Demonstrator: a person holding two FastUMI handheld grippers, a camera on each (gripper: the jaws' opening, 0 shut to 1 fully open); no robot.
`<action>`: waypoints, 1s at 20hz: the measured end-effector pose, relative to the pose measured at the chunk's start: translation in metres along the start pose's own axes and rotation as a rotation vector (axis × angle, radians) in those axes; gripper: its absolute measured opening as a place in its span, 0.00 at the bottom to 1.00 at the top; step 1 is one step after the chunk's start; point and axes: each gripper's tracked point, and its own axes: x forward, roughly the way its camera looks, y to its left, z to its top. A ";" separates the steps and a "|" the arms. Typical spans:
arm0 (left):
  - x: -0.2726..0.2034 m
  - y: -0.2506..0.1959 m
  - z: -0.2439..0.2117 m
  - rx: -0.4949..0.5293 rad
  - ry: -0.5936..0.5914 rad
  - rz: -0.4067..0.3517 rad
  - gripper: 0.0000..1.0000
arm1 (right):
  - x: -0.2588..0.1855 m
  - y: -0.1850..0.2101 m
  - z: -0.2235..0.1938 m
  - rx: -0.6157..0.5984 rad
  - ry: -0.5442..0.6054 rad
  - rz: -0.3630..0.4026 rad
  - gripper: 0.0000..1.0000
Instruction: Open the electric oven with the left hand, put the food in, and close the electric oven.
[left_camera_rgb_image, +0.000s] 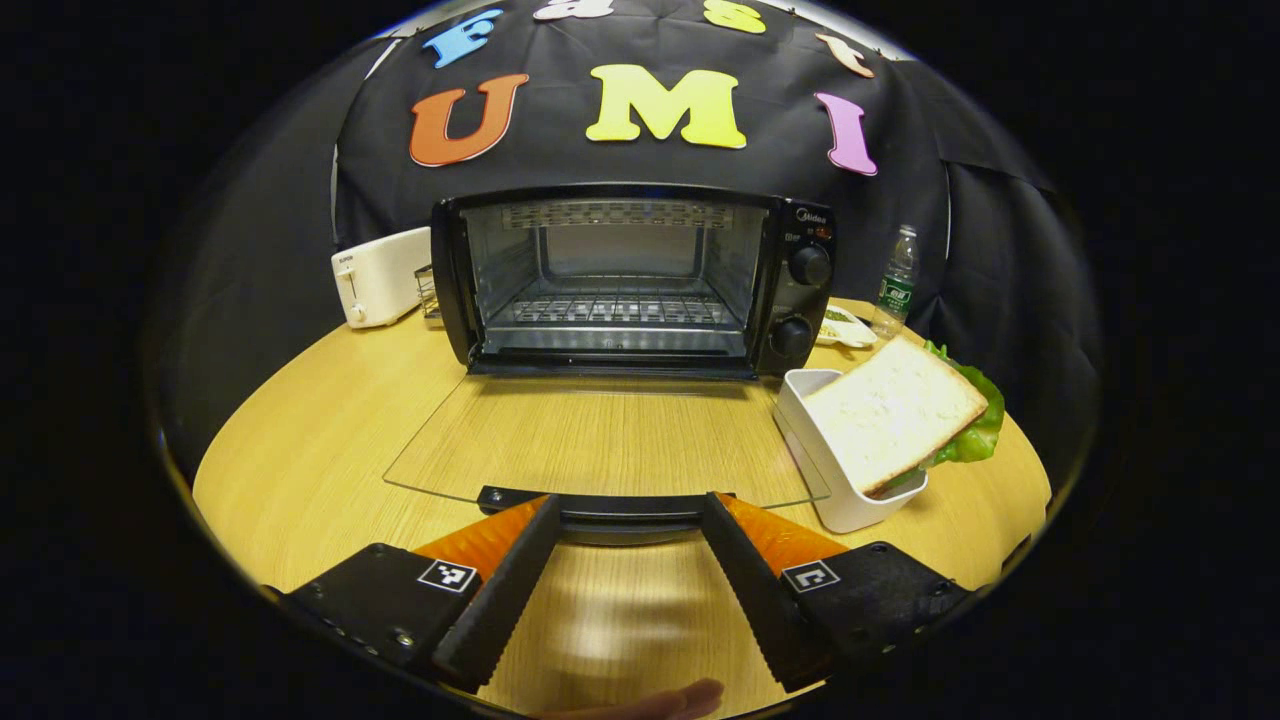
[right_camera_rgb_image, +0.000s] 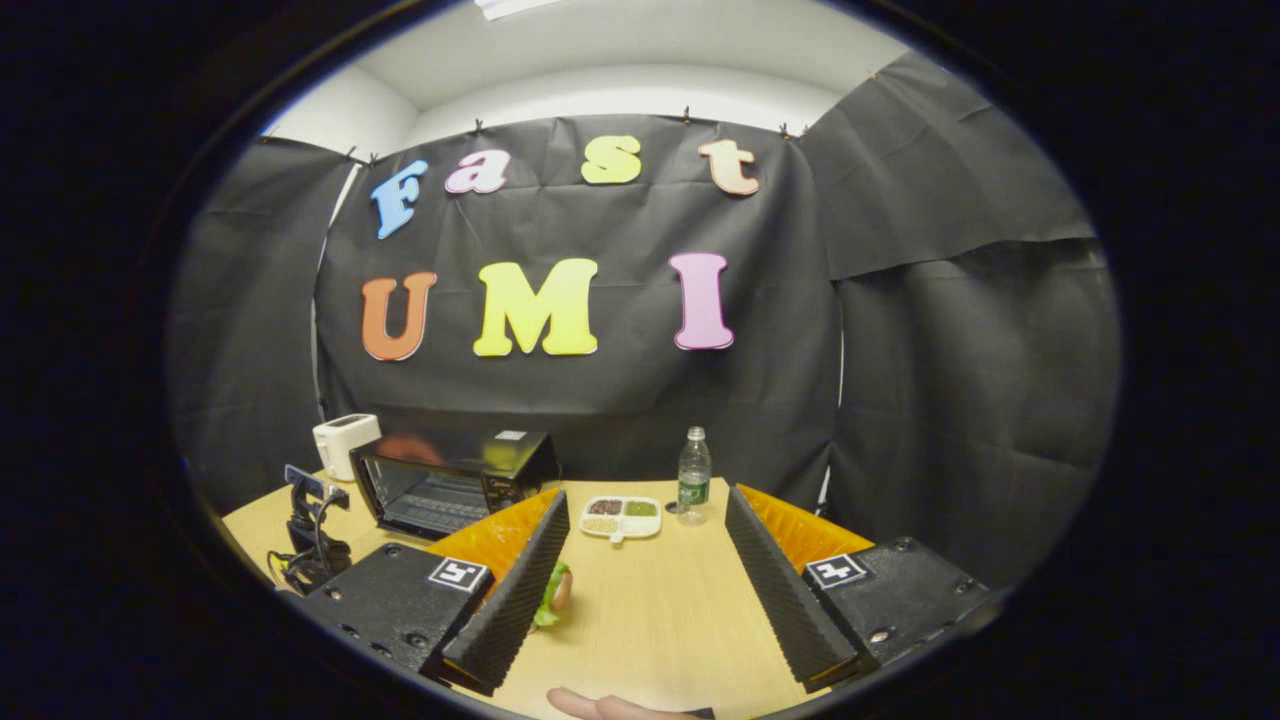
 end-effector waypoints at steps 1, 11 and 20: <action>0.001 0.002 0.000 0.001 0.000 0.001 0.95 | 0.001 0.000 0.000 -0.007 0.003 -0.004 0.96; -0.089 0.033 0.093 0.025 -0.239 0.026 0.95 | 0.053 0.005 -0.018 -0.074 0.123 0.081 0.96; -0.185 0.058 0.188 0.017 -0.517 0.085 0.94 | 0.112 0.055 -0.106 0.146 0.553 0.331 0.96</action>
